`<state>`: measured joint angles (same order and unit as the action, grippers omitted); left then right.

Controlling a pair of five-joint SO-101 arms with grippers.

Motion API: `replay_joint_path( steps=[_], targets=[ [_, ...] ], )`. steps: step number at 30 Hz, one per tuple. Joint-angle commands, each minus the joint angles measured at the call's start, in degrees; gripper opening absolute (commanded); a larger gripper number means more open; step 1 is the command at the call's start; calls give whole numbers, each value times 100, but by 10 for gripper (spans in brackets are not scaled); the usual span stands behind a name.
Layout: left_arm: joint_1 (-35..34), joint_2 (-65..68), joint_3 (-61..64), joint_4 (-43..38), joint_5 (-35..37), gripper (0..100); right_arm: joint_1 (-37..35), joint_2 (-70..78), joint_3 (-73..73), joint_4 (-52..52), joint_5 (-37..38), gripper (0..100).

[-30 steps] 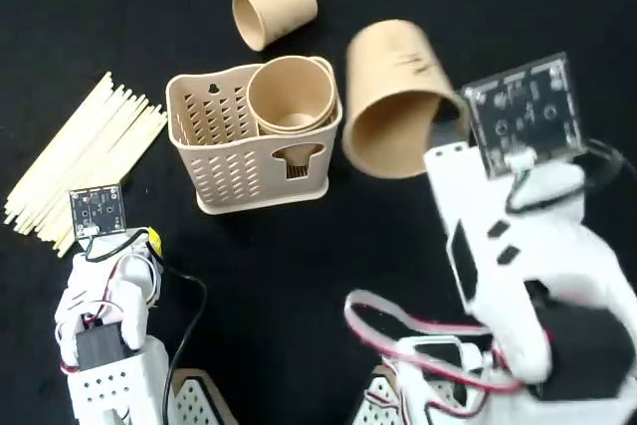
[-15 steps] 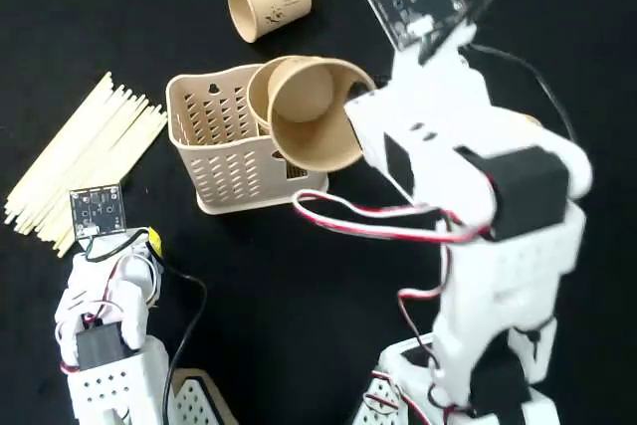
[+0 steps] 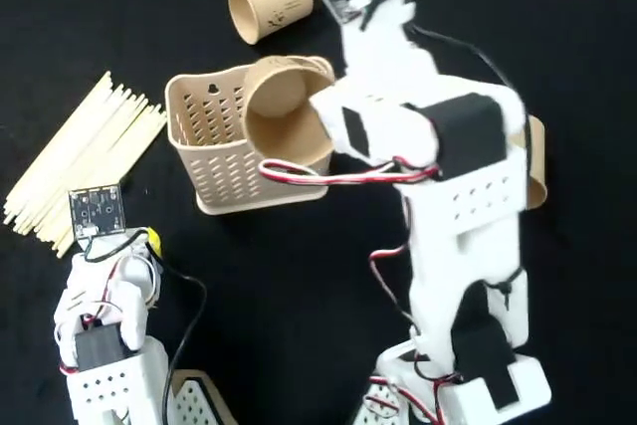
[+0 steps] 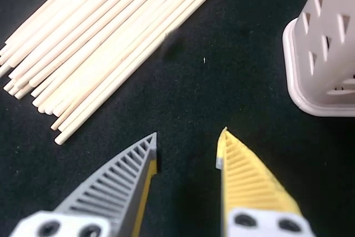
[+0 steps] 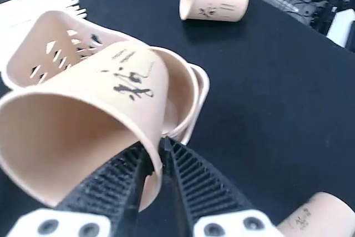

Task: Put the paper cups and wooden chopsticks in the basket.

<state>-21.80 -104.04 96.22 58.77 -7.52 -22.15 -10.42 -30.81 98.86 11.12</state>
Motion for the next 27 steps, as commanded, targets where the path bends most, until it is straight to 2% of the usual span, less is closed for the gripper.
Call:
replay_joint_path(
  steps=[1,8,19,25,27],
  targets=[
    [-48,-44,110,-105,-26,180,-229,57,-233,9,-44,12],
    [-40,-44,110,-105,-26,180,132,215,-233,-88,-26,12],
    [-31,-44,110,-114,-26,180,132,198,-338,-88,0,18],
    [-31,-44,110,-114,-26,180,44,251,-936,-123,9,196],
    [-31,-44,110,-114,-26,180,-70,259,-936,-281,9,224]
  ],
)
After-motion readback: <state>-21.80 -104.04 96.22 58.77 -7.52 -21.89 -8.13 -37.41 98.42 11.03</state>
